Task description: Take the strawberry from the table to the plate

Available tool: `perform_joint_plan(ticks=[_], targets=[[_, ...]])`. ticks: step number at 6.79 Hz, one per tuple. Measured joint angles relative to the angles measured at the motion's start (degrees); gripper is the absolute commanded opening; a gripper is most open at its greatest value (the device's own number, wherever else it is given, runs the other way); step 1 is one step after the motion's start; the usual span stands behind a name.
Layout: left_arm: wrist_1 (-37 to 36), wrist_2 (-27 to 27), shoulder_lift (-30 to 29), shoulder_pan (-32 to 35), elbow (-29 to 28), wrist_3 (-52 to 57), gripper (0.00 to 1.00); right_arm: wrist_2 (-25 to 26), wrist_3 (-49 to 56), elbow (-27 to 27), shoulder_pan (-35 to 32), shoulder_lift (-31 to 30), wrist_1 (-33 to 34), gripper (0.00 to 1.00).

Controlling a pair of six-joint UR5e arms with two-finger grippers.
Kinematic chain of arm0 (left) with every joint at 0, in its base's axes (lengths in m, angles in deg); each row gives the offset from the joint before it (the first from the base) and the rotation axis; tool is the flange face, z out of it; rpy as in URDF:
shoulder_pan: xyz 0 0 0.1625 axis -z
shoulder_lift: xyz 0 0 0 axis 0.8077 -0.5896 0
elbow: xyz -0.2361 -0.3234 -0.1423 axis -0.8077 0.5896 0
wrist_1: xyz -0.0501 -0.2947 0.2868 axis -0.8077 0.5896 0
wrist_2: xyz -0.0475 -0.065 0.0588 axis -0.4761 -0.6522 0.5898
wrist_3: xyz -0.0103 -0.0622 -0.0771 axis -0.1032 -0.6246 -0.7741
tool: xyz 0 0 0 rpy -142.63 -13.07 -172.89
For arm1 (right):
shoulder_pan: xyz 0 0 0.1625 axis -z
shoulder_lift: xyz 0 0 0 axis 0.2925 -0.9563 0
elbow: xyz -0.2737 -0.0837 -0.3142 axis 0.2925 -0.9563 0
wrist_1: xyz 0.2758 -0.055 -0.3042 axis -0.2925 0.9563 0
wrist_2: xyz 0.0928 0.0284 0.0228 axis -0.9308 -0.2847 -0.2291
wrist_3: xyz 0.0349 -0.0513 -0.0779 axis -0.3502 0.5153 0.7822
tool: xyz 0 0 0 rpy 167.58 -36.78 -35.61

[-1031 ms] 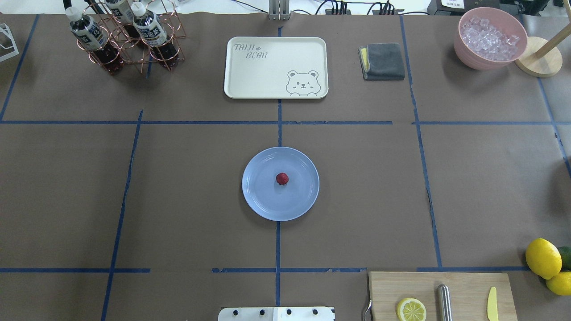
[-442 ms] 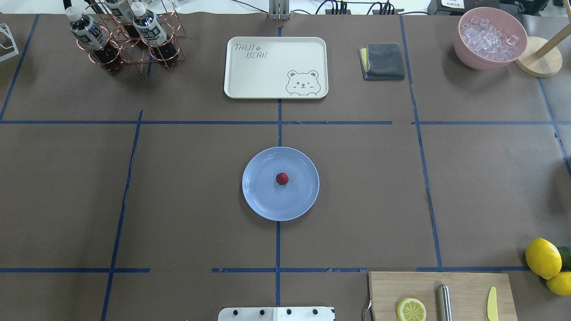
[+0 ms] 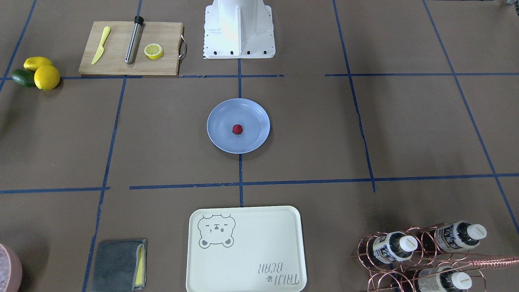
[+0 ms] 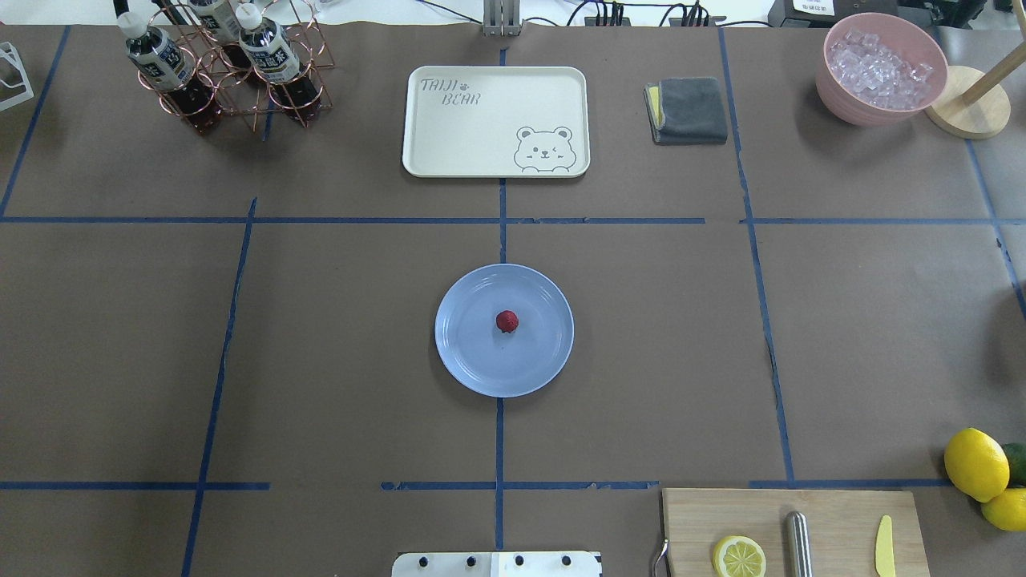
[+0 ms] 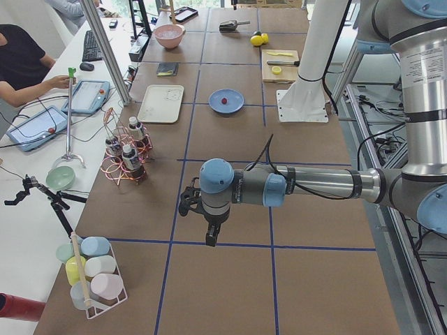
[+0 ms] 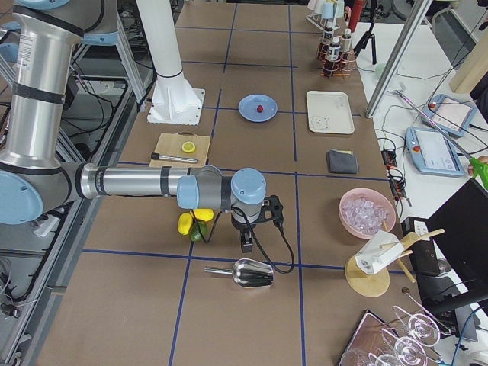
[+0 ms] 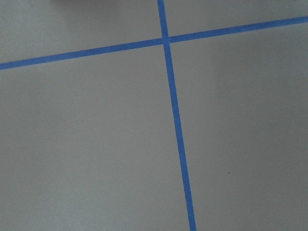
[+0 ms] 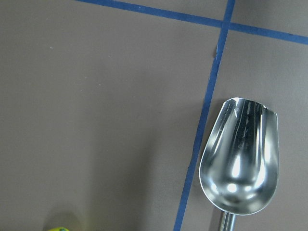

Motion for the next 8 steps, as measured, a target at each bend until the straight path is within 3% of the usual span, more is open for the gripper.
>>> perform_joint_plan(ticks=[5,8], targets=[[-8.83,0.16,-1.93,-0.46,0.17,0.38,1.00,-0.04,-0.04,0.05,-0.20,0.53,0.37,1.00],[-9.46,0.25,-2.55,-0.47,0.59,0.39,1.00,-0.03,-0.04,-0.08,-0.19,0.54,0.40,1.00]])
